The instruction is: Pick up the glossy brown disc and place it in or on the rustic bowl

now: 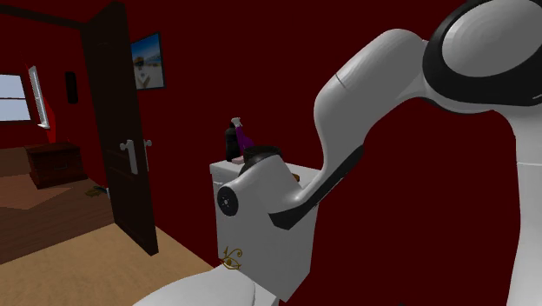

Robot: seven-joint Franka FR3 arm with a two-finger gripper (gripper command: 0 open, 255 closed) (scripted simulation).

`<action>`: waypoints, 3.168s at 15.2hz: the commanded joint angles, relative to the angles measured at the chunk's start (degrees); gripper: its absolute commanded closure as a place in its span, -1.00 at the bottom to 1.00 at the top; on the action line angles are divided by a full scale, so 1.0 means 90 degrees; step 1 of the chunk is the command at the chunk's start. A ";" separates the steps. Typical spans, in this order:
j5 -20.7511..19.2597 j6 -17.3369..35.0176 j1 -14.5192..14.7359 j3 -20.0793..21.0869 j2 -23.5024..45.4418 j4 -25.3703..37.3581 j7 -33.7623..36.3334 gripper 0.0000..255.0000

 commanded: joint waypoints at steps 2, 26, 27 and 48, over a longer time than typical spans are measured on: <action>-0.0008 0.0008 -0.0005 -0.0004 0.0002 0.0000 0.0002 -1.00; 0.0411 0.0292 -0.0130 0.0054 -0.0691 0.0107 -0.0711 1.00; 0.0449 0.0315 -0.0139 0.0056 -0.0749 0.0123 -0.0778 1.00; 0.1191 0.0648 -0.0259 0.0015 -0.1674 0.0683 -0.2197 1.00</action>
